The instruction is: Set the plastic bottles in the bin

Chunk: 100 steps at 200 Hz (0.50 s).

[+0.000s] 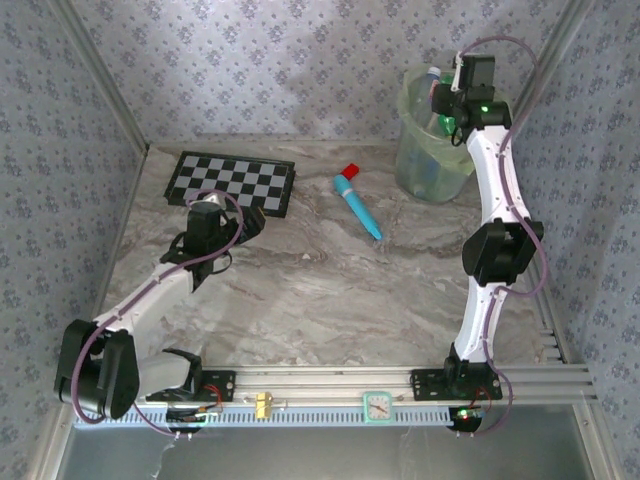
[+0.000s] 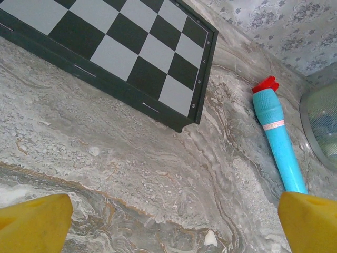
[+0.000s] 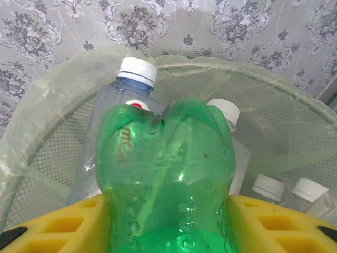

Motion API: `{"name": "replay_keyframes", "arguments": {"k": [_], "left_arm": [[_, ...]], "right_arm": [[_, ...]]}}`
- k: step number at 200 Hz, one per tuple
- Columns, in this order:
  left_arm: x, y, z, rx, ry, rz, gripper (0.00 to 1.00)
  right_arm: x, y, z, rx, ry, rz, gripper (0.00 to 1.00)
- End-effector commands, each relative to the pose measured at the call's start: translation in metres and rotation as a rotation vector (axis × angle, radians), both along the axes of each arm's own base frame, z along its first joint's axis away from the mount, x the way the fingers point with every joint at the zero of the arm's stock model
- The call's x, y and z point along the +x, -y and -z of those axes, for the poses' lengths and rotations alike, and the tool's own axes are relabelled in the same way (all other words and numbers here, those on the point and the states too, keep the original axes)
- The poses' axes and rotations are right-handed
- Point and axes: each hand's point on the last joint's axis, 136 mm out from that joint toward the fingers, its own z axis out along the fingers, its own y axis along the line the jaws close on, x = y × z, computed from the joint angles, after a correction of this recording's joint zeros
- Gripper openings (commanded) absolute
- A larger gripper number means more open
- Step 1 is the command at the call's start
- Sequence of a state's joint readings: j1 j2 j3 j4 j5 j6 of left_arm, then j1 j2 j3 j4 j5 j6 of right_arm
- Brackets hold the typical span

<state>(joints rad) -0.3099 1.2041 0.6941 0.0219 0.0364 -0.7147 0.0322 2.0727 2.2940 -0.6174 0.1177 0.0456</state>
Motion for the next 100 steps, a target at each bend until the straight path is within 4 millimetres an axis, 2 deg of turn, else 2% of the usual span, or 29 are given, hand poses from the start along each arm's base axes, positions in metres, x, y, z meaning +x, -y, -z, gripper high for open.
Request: {"name": "replay_keyframes", "arguments": {"k": [1, 29, 49, 69, 90, 100], "left_arm": [[0.001, 0.002, -0.014, 0.006, 0.037, 0.013, 1.00], [0.000, 0.000, -0.016, 0.015, 0.041, 0.010, 1.00], [-0.001, -0.001, -0.016, 0.022, 0.045, 0.008, 1.00], [0.000, 0.000, -0.017, 0.024, 0.044, 0.011, 1.00], [0.001, 0.000, -0.018, 0.025, 0.047, 0.012, 1.00], [0.001, 0.000, -0.018, 0.023, 0.049, 0.011, 1.00]], "right_arm": [[-0.002, -0.027, 0.049, 0.018, -0.126, -0.057, 0.54], [-0.007, -0.032, 0.069, 0.024, -0.166, -0.056, 0.58], [-0.011, -0.035, 0.069, 0.007, -0.161, -0.057, 0.71], [-0.016, -0.035, 0.048, 0.005, -0.118, -0.061, 0.82], [-0.022, -0.034, 0.015, 0.009, -0.056, -0.060, 0.92], [-0.026, -0.034, 0.000, 0.013, -0.025, -0.061, 1.00]]}}
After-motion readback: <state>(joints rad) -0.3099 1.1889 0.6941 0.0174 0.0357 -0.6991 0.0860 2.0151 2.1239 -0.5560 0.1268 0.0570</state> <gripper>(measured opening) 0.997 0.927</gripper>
